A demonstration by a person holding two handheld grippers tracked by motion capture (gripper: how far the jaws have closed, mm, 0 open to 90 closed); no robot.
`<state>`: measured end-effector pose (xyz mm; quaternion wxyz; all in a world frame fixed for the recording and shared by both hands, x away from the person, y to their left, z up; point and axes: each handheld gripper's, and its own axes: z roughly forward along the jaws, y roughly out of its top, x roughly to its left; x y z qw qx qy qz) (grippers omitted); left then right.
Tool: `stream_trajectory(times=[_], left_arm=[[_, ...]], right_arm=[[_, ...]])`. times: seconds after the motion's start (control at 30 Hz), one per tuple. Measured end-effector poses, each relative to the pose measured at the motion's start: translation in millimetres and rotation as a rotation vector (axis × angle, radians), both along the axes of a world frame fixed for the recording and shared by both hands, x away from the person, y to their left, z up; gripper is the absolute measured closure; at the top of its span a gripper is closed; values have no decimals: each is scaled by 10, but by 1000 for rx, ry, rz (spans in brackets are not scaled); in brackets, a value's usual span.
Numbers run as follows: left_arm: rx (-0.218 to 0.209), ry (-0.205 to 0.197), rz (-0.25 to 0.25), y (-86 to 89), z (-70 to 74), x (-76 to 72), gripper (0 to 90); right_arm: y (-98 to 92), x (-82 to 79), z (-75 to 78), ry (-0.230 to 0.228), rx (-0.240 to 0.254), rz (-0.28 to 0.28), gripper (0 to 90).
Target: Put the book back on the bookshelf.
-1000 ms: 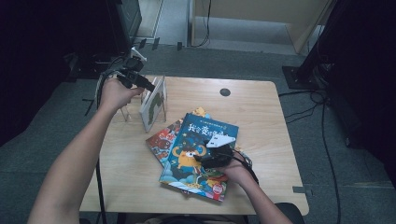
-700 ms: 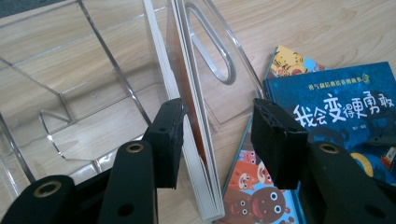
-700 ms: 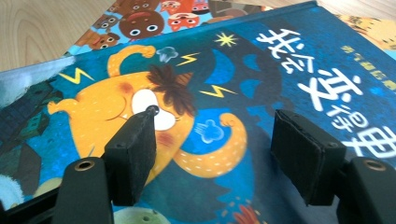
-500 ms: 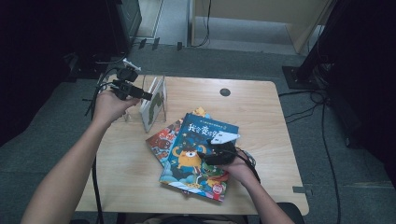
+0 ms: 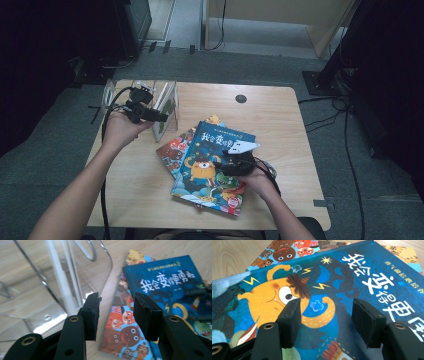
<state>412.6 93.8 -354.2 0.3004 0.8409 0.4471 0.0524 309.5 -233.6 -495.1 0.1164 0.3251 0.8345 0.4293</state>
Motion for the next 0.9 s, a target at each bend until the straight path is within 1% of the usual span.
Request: stream_trajectory(times=[0.07, 0.1, 0.13, 0.17, 0.2, 0.23, 0.27, 0.3, 0.33, 0.37, 0.47, 0.63, 0.67, 0.7, 0.77, 0.8, 0.83, 0.87, 0.9], left_arm=[[-2, -4, -9, -11, -42, -42, 564], [-13, -5, -12, -17, -64, -64, 564], [-14, -4, -15, -22, -85, -84, 564], [-13, -14, -23, -35, -123, -126, 568], [-13, -14, -23, -35, -123, -126, 569], [-6, -9, -21, -47, -162, -159, 573], [-6, -9, -21, -47, -162, -159, 593], [4, -31, -18, -57, -195, -202, 593], [4, -31, -18, -57, -195, -202, 594], [-6, -35, -20, -56, -211, -223, 594], [-36, -21, -26, -60, -271, -267, 598], [-62, -34, -43, -75, -374, -356, 598], [-68, -27, -43, -80, -393, -366, 599], [-71, -21, -49, -92, -445, -393, 600], [-67, -16, -55, -98, -467, -407, 603], [-67, -20, -57, -102, -487, -425, 603], [-69, -18, -61, -106, -506, -442, 621], [-61, -48, -69, -107, -533, -488, 658], [-68, -37, -72, -110, -549, -500, 676]], right_arm=[[-10, 7, 5, -2, -14, -1, 417], [-26, 10, 11, 8, -11, -14, 413], [-26, 10, 11, 8, -11, -14, 413], [-43, 22, 9, 23, -2, -25, 413], [-43, 22, 9, 23, -2, -25, 413], [-56, 34, 4, 36, 3, -31, 420], [-56, 34, 4, 36, 3, -31, 420], [-69, 35, 8, 40, 4, -36, 433], [-72, 33, 9, 38, 3, -37, 433], [-72, 33, 9, 38, 3, -37, 433], [-82, 29, 7, 35, 1, -38, 438], [-117, 19, 13, 38, -3, -49, 450], [-126, 19, 11, 33, -1, -48, 455], [-138, 15, 11, 26, -7, -48, 457], [-148, 6, 13, 27, -11, -49, 458], [-148, 6, 13, 27, -11, -49, 458], [-154, 5, 13, 25, -13, -47, 458], [-167, -5, 13, 25, -15, -49, 457], [-174, -9, 11, 24, -14, -48, 457]])
